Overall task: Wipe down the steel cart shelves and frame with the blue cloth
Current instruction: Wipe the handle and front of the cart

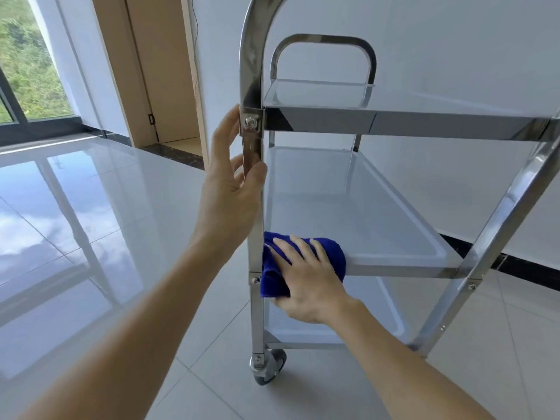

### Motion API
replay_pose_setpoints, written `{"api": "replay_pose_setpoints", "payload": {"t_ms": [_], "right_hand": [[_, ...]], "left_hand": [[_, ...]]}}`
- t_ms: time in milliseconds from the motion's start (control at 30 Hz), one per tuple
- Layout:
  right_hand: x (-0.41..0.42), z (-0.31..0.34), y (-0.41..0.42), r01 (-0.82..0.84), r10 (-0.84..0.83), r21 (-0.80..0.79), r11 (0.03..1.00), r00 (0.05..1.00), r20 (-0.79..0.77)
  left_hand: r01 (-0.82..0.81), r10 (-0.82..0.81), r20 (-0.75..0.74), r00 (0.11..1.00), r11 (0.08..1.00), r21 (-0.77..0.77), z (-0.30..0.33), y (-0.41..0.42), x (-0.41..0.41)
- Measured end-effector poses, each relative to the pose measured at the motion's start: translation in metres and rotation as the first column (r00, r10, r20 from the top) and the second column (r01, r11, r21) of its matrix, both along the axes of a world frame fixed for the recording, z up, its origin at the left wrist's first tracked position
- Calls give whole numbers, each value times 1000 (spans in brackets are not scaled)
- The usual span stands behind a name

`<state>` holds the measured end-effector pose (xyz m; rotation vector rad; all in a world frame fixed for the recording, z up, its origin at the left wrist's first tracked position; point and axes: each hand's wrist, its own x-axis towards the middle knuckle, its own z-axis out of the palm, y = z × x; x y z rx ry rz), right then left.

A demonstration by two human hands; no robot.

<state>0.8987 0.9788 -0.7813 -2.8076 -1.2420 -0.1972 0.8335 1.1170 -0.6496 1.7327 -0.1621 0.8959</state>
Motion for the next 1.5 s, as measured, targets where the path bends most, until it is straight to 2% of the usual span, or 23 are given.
{"api": "replay_pose_setpoints", "payload": {"t_ms": [67,133,267,433,567,767,867,967,1133,1233,1400,1500], "right_hand": [[7,3,1,-35,37,42,998,998,-54],[17,13,1,-65,65,6,998,994,-90],[20,12,13,-9,17,-91,996,996,84],[14,-6,16,13,-21,47,999,983,184],[26,-5,-21,-17,-6,81,997,962,271],[44,-9,-117,75,-130,145,987,899,419],[46,-12,-127,156,-197,133,979,898,393],[34,-7,-94,246,-258,79,966,919,299],[12,-4,6,142,-153,68,988,966,209],[9,-3,34,102,-112,67,993,978,174],[32,-4,-32,-5,-23,99,995,960,278],[49,2,-103,105,-118,61,993,958,261]], "left_hand": [[-21,23,-37,999,999,31,-3,0,1],[-42,46,-84,995,998,44,-6,1,2],[-108,115,-82,990,991,78,-11,0,3],[-260,266,-12,964,952,164,-16,-9,12],[-229,237,-6,972,946,228,-17,-11,16],[-125,137,-32,990,959,255,-16,-11,12],[-131,153,-66,986,956,262,-17,-8,9],[-170,205,-115,972,952,256,-21,-7,9],[-220,267,-154,951,939,265,-20,-6,5],[-214,253,-141,957,945,247,-20,-6,3],[-169,204,-118,972,952,257,-21,-1,5],[-156,192,-115,975,951,267,-21,-1,6]]}}
